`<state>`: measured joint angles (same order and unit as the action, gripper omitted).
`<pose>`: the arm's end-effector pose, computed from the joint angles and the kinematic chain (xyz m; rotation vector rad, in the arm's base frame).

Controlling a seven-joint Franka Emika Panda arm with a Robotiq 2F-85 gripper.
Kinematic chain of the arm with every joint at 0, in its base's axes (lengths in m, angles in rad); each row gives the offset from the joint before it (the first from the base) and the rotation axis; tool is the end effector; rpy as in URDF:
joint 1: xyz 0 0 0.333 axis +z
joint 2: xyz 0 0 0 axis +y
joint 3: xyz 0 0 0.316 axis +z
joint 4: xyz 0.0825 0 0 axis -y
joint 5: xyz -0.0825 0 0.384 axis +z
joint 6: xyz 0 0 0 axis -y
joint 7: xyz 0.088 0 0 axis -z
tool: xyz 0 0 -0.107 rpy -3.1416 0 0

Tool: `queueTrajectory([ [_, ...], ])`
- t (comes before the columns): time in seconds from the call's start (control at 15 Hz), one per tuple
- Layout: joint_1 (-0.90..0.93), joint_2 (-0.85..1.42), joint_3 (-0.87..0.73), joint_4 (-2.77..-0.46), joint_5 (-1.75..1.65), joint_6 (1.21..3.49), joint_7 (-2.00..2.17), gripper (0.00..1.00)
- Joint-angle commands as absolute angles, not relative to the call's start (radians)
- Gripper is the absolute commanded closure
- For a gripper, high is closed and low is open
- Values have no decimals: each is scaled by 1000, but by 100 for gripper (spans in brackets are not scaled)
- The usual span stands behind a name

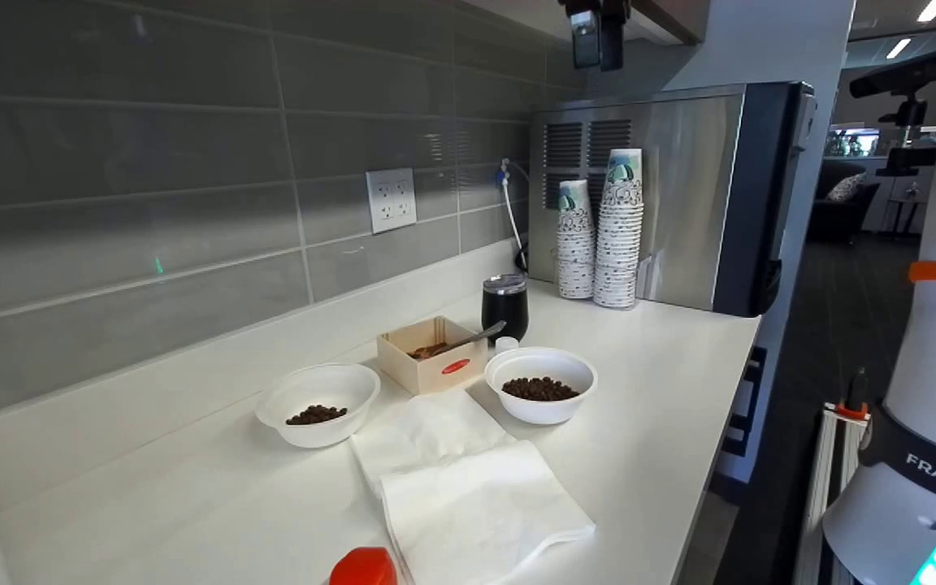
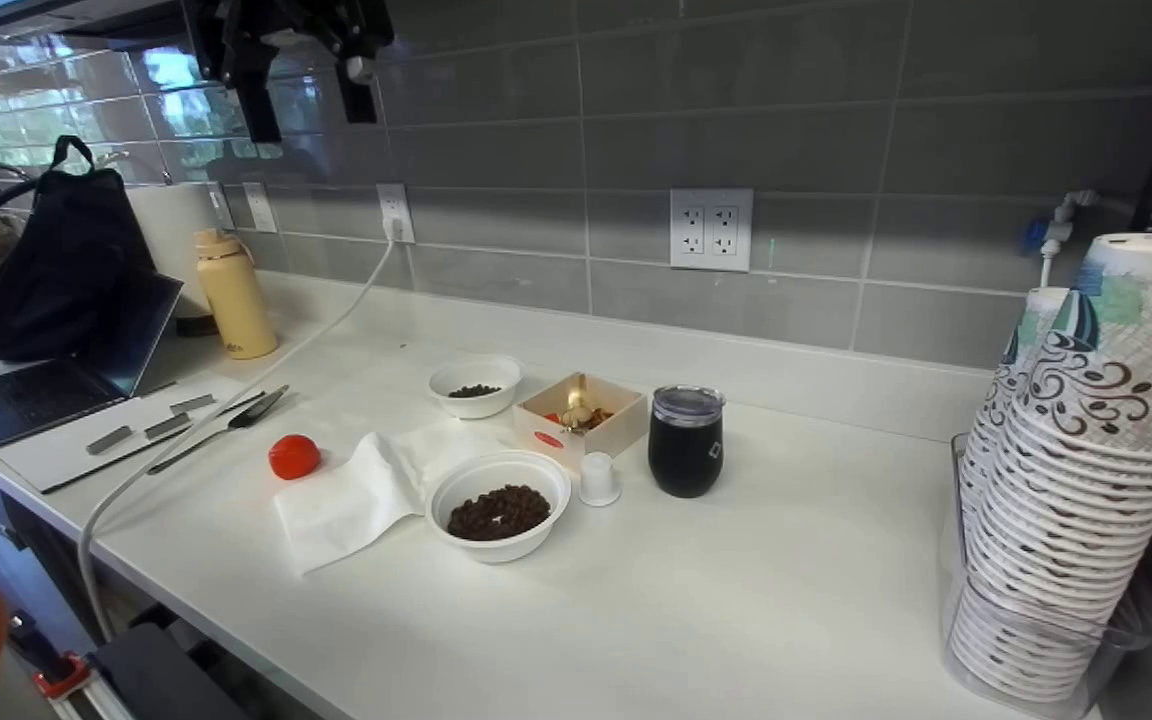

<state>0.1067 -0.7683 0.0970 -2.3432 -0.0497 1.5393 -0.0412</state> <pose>0.3019 0.0658 0.5876 3.0043 0.3255 -0.0453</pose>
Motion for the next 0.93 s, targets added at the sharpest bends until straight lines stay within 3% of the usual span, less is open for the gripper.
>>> queueTrajectory([
  [0.0, 85, -961, 92, -2399, -107, 1563, -14, 0],
  [0.47, 6, -1103, 73, -2297, -236, 1601, 33, 0],
  [0.87, -77, -1064, 7, -2225, -382, 1897, 47, 0],
])
